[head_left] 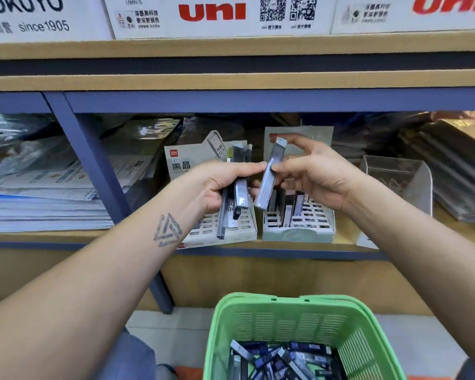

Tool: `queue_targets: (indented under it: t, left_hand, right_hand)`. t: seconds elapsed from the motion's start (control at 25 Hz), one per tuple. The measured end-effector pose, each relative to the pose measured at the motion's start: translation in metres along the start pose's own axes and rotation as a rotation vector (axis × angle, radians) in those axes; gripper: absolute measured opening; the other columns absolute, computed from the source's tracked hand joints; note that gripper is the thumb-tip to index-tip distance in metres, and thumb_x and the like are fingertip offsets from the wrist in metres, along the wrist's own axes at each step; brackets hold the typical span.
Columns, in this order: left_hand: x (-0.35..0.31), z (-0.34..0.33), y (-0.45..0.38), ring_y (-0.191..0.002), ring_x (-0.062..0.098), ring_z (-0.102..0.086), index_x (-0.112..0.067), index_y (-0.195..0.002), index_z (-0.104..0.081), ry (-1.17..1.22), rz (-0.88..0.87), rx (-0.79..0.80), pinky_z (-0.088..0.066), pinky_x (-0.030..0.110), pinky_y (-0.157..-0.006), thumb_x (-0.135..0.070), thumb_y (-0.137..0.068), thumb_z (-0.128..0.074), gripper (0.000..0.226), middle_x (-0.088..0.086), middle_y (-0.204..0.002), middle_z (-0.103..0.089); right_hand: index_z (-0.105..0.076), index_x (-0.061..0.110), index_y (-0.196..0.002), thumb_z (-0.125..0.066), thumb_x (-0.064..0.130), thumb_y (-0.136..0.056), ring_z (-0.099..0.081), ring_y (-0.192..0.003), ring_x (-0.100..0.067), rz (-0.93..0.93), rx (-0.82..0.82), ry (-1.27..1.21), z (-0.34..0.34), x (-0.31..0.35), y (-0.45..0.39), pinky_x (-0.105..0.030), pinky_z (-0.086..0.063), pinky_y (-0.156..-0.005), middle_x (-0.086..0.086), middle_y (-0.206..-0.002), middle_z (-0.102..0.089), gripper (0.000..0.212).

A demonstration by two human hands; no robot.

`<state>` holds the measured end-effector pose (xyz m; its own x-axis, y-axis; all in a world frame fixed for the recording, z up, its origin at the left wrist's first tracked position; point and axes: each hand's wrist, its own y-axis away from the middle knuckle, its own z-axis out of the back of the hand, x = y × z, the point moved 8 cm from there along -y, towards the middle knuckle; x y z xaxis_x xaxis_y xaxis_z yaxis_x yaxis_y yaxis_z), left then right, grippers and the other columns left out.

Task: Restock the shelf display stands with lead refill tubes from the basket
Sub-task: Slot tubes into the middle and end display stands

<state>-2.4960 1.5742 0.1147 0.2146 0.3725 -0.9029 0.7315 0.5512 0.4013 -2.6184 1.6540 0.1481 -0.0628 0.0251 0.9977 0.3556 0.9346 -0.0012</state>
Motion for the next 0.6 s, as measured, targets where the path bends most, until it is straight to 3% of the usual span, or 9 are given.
queue_targets:
  t: [0.2,0.32,0.44,0.52,0.6]
  left_hand:
    - [-0.016,-0.022,-0.018,-0.045,0.012,-0.056,-0.009,-0.085,-0.06,-0.004,-0.037,-0.034,-0.05,0.021,-0.043,-0.015,-0.09,-0.071,0.013,0.004,-0.062,-0.06]
    - [-0.018,-0.028,-0.027,-0.046,0.012,-0.056,-0.01,-0.084,-0.061,-0.004,-0.031,-0.032,-0.049,0.021,-0.042,-0.013,-0.09,-0.071,0.013,0.005,-0.062,-0.06]
    - [-0.019,-0.032,-0.035,-0.046,0.012,-0.056,-0.009,-0.083,-0.06,0.006,-0.02,-0.036,-0.049,0.02,-0.042,-0.012,-0.091,-0.07,0.013,0.005,-0.063,-0.06]
    - [-0.02,-0.033,-0.038,-0.045,0.011,-0.056,-0.009,-0.082,-0.06,-0.003,-0.02,-0.038,-0.048,0.02,-0.042,-0.012,-0.091,-0.07,0.014,0.005,-0.063,-0.059]
    - [-0.017,-0.031,-0.04,-0.046,0.011,-0.056,-0.009,-0.081,-0.06,-0.032,-0.005,-0.041,-0.049,0.02,-0.043,-0.013,-0.091,-0.07,0.014,0.004,-0.062,-0.059]
  right_hand:
    - [-0.063,0.006,-0.097,-0.06,-0.001,-0.094,-0.06,-0.057,-0.02,0.097,-0.197,-0.045,0.062,0.013,0.005,-0.023,-0.05,-0.048,-0.013,-0.074,-0.067,0.008]
    - [-0.062,0.005,-0.086,-0.054,-0.008,-0.09,-0.054,-0.05,-0.017,0.117,-0.229,0.013,0.086,0.012,0.011,-0.021,-0.042,-0.043,-0.014,-0.07,-0.064,0.016]
    - [-0.064,0.002,-0.088,-0.056,-0.012,-0.089,-0.051,-0.049,-0.015,0.097,-0.204,0.03,0.095,0.004,0.013,-0.019,-0.038,-0.041,-0.019,-0.077,-0.068,0.016]
    - [-0.065,-0.001,-0.094,-0.067,-0.008,-0.087,-0.059,-0.053,-0.017,0.085,-0.136,-0.004,0.089,0.0,0.012,-0.018,-0.047,-0.046,-0.023,-0.081,-0.07,0.01]
    - [-0.066,-0.005,-0.099,-0.075,-0.001,-0.079,-0.07,-0.064,-0.022,0.075,-0.041,-0.044,0.078,-0.005,0.011,-0.019,-0.057,-0.058,-0.025,-0.086,-0.07,0.023]
